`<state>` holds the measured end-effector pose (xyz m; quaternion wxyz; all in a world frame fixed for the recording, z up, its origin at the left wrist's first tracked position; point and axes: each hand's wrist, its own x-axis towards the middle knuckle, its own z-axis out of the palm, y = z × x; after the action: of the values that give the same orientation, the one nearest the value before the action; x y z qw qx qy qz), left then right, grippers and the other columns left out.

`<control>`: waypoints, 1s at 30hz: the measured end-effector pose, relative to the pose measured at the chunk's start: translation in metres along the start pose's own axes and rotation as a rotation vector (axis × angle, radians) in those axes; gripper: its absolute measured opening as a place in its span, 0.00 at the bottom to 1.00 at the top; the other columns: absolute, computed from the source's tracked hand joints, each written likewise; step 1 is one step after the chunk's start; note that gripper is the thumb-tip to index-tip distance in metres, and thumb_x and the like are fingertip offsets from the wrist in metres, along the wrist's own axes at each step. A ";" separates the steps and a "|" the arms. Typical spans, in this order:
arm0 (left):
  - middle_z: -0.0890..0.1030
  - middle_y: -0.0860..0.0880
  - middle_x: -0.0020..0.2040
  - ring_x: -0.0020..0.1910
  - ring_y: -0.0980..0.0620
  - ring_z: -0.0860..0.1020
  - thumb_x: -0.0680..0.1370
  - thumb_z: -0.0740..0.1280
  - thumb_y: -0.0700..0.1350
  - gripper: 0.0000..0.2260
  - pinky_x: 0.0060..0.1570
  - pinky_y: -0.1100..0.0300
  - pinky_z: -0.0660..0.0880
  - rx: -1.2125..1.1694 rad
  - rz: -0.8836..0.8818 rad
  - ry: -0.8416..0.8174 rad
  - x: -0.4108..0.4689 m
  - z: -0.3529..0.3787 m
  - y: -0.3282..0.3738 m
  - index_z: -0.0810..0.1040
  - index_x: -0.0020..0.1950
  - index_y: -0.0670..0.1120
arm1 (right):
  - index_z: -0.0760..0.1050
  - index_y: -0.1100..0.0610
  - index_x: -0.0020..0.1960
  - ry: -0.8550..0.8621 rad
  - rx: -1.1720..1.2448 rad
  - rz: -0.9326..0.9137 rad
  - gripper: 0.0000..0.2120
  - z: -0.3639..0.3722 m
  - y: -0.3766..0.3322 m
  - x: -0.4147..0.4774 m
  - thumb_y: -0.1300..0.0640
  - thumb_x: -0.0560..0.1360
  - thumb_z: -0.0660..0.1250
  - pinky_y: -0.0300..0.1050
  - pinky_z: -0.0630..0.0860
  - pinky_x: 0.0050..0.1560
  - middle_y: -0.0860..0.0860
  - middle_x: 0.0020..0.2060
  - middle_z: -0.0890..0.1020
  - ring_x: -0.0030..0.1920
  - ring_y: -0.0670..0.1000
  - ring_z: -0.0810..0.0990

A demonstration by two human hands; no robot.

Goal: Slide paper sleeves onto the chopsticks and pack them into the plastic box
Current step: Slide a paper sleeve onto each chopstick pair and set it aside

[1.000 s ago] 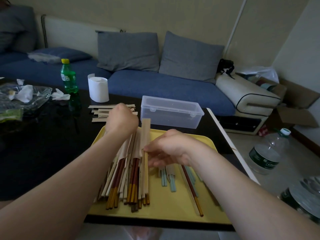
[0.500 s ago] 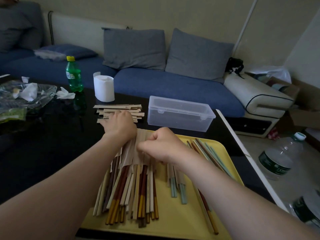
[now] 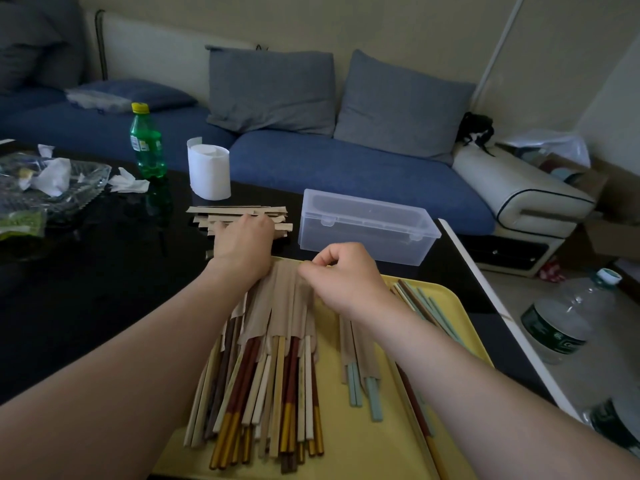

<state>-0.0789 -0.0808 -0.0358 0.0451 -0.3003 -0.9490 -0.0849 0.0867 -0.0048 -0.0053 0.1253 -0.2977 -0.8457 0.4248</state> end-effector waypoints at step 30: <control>0.78 0.45 0.62 0.65 0.42 0.75 0.80 0.70 0.40 0.15 0.72 0.34 0.64 -0.103 -0.011 -0.152 -0.031 -0.011 0.034 0.76 0.66 0.49 | 0.87 0.57 0.45 -0.115 -0.611 0.066 0.12 -0.068 0.036 -0.023 0.53 0.81 0.69 0.53 0.89 0.42 0.53 0.33 0.88 0.34 0.52 0.89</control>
<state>-0.0338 -0.0726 -0.0242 -0.0432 -0.3028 -0.9457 -0.1104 0.1504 0.0412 0.0085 -0.0318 -0.3243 -0.9298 0.1709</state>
